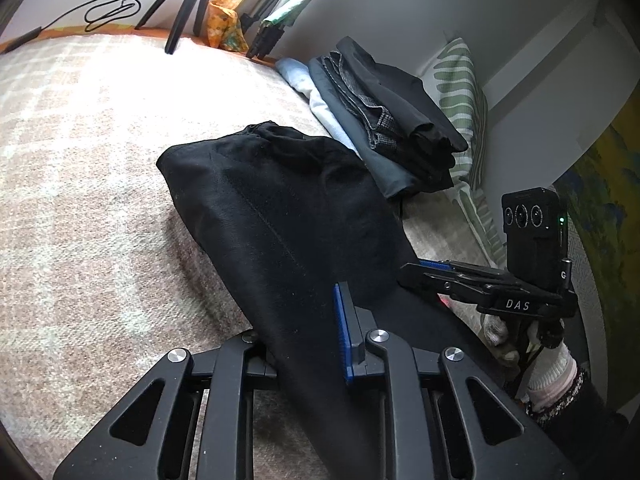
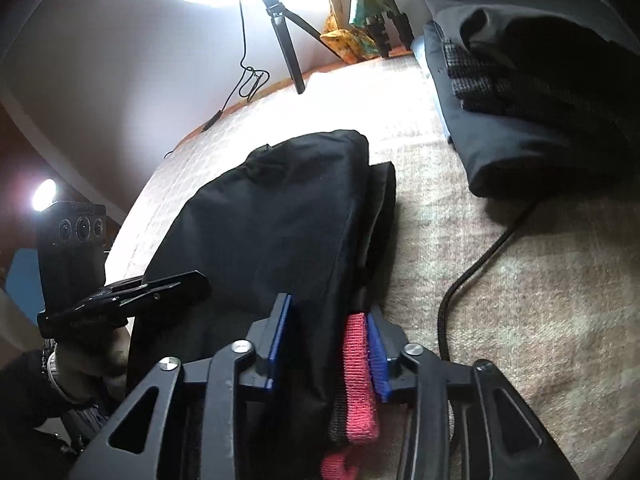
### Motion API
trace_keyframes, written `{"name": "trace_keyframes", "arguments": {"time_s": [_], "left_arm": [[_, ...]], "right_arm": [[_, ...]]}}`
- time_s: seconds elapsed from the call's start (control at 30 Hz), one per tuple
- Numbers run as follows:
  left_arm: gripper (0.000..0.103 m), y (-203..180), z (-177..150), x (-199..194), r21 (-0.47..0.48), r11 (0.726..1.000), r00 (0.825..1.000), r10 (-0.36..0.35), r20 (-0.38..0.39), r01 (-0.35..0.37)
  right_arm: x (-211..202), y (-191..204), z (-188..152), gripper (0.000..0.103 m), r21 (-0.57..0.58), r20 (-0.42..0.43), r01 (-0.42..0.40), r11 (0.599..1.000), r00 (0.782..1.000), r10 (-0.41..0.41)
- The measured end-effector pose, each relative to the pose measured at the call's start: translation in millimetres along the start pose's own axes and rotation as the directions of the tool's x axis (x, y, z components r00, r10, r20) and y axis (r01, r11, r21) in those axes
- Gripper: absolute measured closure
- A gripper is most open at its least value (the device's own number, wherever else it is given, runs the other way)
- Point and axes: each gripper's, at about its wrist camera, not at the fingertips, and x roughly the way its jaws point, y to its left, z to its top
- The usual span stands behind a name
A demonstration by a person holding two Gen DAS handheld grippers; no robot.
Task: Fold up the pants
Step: 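Close the left tool on the bundle while the right tool closes on its red-tagged end, then lift the trouser bundle with both tools and carry it toward the striped pillow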
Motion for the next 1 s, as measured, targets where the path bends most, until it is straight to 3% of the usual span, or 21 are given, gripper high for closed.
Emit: {"name": "trace_keyframes", "arguments": {"time_s": [0.07,0.17,0.3,0.37,0.43,0.53,0.73,0.87,1.0], "left_arm": [[0.086,1.0,0.4,0.1,0.0,1.0,1.0,-0.004,-0.002,0.004],[0.086,2.7,0.7,1.0,-0.002,1.0,1.0,-0.009,-0.005,0.009],[0.086,4.1,1.9,3.2,-0.007,1.0,1.0,-0.017,-0.011,0.017],[0.086,4.4,2.3,4.3,-0.008,1.0,1.0,-0.019,-0.015,0.019],[0.086,4.8,2.5,5.5,-0.01,1.0,1.0,-0.022,-0.018,0.022],[0.086,6.1,3.2,7.5,-0.014,1.0,0.999,-0.025,-0.025,0.024],[0.086,3.1,4.1,8.6,-0.006,1.0,1.0,-0.017,-0.021,0.017],[0.088,-0.5,3.1,5.2,0.007,1.0,1.0,-0.01,-0.007,0.01],[0.091,-3.3,4.0,0.6,0.012,1.0,1.0,-0.01,0.004,0.01]], "right_arm": [[-1.1,-8.6,0.0,0.049,0.026,-0.008,0.007,1.0,1.0,-0.007],[-4.2,-30.2,-3.1,0.049,0.107,-0.02,-0.079,0.991,0.996,0.082],[-2.2,-43.2,-5.4,0.049,0.13,-0.026,-0.203,0.971,0.978,0.208],[6.8,-46.8,-6.8,0.058,0.156,-0.032,-0.288,0.945,0.955,0.296],[11.9,-45.8,-7.1,0.059,0.154,-0.022,-0.327,0.933,0.942,0.334],[20.8,-45.7,-4.7,0.071,0.164,-0.013,-0.363,0.917,0.929,0.37],[22.2,-26.8,0.2,0.077,0.131,-0.01,-0.288,0.949,0.957,0.292],[11.4,-5.3,3.0,0.087,0.068,-0.004,-0.194,0.979,0.981,0.195],[3.3,20.1,6.3,0.088,-0.008,-0.001,-0.078,0.997,0.997,0.078]]}}
